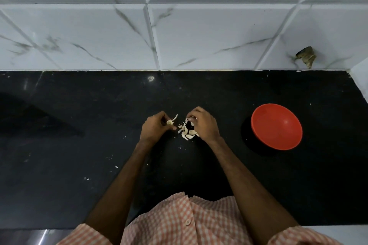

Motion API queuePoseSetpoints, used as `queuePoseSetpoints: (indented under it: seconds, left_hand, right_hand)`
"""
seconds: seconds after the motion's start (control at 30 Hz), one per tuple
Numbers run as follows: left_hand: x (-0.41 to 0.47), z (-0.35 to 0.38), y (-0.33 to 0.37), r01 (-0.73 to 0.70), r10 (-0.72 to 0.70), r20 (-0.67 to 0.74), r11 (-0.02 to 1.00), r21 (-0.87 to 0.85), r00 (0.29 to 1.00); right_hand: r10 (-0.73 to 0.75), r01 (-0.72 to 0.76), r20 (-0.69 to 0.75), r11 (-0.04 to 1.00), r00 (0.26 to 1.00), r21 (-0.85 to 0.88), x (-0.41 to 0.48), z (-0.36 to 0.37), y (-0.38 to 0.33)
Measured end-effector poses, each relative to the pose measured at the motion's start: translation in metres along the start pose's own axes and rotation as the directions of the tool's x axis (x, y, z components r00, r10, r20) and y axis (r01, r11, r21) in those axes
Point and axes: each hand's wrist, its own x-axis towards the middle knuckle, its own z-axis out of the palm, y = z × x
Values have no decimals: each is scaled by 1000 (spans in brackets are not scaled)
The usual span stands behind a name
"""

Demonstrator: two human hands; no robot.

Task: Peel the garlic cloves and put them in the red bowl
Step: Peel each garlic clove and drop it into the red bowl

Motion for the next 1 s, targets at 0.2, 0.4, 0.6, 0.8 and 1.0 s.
queuePoseSetpoints:
  seconds: [0.2, 0.4, 0.6, 0.8, 1.0]
  left_hand:
    - [-14, 7, -16, 2, -1, -6, 959, 283, 1000]
    - [2, 22, 18, -50, 61, -37, 968, 247, 997]
    - [24, 40, 28, -66, 69, 71, 997, -33, 995]
    - [22, 52, 40, -12, 35, 48, 909, -417, 998]
    - [17, 56, 43, 108, -90, 61, 749, -654, 994]
  right_hand:
    - [116, -104, 58, 979, 992, -174, 0, -4, 14]
    - [17, 68, 209, 917, 978, -393, 3, 6, 4]
    - [75, -70, 32, 989, 997, -129, -1, 5, 10]
    - [245, -242, 33, 914, 969, 325, 2, 4, 15]
    - [290, -281, 3, 923, 957, 265, 9, -1, 12]
